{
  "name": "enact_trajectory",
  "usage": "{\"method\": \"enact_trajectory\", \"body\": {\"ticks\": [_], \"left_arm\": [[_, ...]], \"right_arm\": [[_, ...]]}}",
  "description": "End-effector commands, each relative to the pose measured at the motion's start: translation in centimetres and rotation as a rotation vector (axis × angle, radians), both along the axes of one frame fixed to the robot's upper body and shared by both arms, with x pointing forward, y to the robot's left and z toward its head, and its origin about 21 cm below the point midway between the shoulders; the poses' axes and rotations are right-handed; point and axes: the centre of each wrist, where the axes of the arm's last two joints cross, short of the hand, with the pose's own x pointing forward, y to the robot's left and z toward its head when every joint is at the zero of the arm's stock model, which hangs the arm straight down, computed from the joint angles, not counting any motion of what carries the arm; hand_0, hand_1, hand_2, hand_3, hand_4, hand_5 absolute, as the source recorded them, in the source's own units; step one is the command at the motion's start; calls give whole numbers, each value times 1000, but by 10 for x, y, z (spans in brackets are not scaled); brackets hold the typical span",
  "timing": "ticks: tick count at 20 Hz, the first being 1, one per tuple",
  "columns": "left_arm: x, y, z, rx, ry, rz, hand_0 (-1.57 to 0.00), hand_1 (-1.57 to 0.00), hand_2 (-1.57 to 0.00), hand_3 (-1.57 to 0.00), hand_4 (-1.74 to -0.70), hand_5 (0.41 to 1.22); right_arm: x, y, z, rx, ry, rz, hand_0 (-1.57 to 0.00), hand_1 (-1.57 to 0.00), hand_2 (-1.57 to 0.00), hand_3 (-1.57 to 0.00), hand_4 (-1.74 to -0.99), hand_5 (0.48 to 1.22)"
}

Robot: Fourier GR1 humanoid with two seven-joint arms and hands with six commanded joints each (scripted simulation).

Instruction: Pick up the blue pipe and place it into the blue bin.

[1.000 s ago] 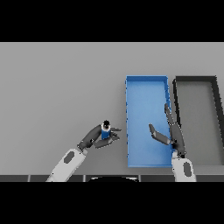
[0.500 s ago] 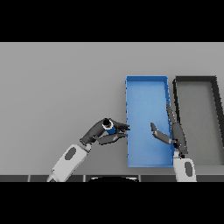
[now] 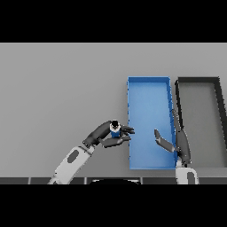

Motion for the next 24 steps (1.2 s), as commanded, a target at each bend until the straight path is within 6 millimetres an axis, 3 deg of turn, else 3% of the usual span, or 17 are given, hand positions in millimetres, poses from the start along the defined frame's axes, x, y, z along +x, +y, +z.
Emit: {"method": "enact_trajectory", "body": {"ticks": [1,4,6,10,14,18,24], "left_arm": [[2,-2,1,3,5,7,-1570,-1570,-1570,-1570,-1466,1220],[1,1,-1,-7,-9,-6,-1570,-1570,-1571,-1571,-1467,1220],[1,3,0,-4,-10,-7,-1571,-1571,-1571,-1571,-1467,1221],[2,0,2,-12,-12,-12,-1571,-1571,-1571,-1571,-1467,1221],[2,0,6,0,-4,-14,-1571,-1571,-1571,-1571,-1467,1221],[4,-3,3,22,-10,-17,-1571,-1571,-1571,-1571,-1467,1221],[10,0,5,2,-28,-23,-1571,-1571,-1571,-1571,-1466,1221]], "right_arm": [[-6,4,3,-8,5,-28,1,1,1,1,-1188,643],[-13,7,14,-11,-20,-42,1,1,-20,1,-1187,642],[-14,4,26,125,-68,78,1,-12,-67,0,-1198,641],[-3,2,72,227,-15,337,1,-23,-118,-1,-1224,600],[16,14,108,172,67,517,1,-9,-104,0,-1255,560],[32,42,137,57,67,663,1,-3,-66,1,-1291,558],[41,83,158,16,51,858,1,0,-45,1,-1282,555]]}}
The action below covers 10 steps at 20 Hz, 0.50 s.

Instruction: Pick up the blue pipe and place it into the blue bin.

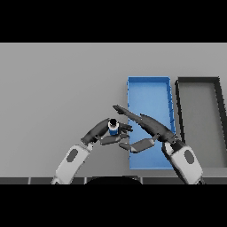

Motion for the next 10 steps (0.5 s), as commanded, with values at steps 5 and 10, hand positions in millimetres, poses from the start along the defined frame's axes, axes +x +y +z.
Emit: {"method": "enact_trajectory", "body": {"ticks": [5,10], "left_arm": [[1,1,-7,0,51,-23,-1571,-1571,-1571,-1571,-1469,1221],[0,4,-5,19,26,2,-1571,-1571,-1571,-1571,-1467,1221]], "right_arm": [[15,29,14,-64,-36,78,-7,-16,-66,1,-1223,540],[30,50,21,-109,-33,122,-34,-55,-110,-7,-1192,507]]}}
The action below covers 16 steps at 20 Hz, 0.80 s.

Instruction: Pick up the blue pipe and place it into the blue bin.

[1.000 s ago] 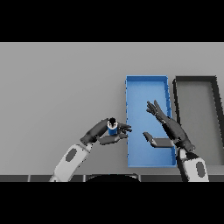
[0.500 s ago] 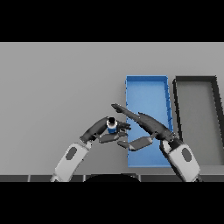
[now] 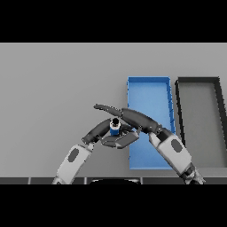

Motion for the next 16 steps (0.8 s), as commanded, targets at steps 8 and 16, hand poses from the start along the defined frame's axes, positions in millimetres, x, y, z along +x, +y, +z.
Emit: {"method": "enact_trajectory", "body": {"ticks": [8,16], "left_arm": [[-4,0,3,39,33,5,-1571,-1571,-1571,-1511,-1662,1221],[1,-3,3,-29,44,-18,-1571,-1571,-1571,-1437,-1725,1221]], "right_arm": [[6,22,-4,6,24,81,-1126,-1127,-1148,-953,-1551,596],[2,27,-12,55,16,104,-1496,-1496,-1500,-1434,-1702,1101]]}}
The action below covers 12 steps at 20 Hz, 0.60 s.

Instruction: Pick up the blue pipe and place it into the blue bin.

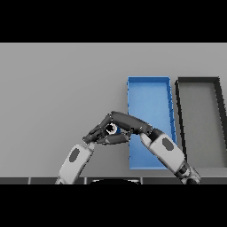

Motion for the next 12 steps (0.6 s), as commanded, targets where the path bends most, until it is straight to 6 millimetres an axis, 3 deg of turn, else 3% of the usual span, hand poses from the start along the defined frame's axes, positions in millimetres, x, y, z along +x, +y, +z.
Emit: {"method": "enact_trajectory", "body": {"ticks": [1,6,7,9,11,12], "left_arm": [[0,2,2,1,-7,10,-1571,-1571,-1571,-1433,-1728,1221],[2,6,6,26,-64,50,-1571,-1571,-1571,-1454,-1724,1221],[-1,3,3,41,-80,59,-1462,-1342,-1293,-1166,-1599,1221],[0,10,1,55,-84,3,-935,-858,-827,-746,-1372,1221],[1,12,2,92,-94,-32,-598,-549,-529,-477,-1206,1221],[3,12,4,119,-104,-34,-478,-439,-423,-381,-1136,1132]], "right_arm": [[0,2,0,11,-5,0,-1511,-1511,-1514,-1462,-1710,1125],[-1,3,0,55,-8,-35,-1551,-1551,-1552,-1535,-1731,1190],[-2,0,-1,49,-17,-36,-1555,-1555,-1556,-1542,-1733,1196],[-6,1,0,42,-12,-46,-1561,-1561,-1561,-1553,-1736,1205],[-6,5,2,21,2,-56,-1565,-1565,-1565,-1559,-1738,1211],[-8,4,3,27,5,-68,-1566,-1566,-1566,-1562,-1738,1213]]}}
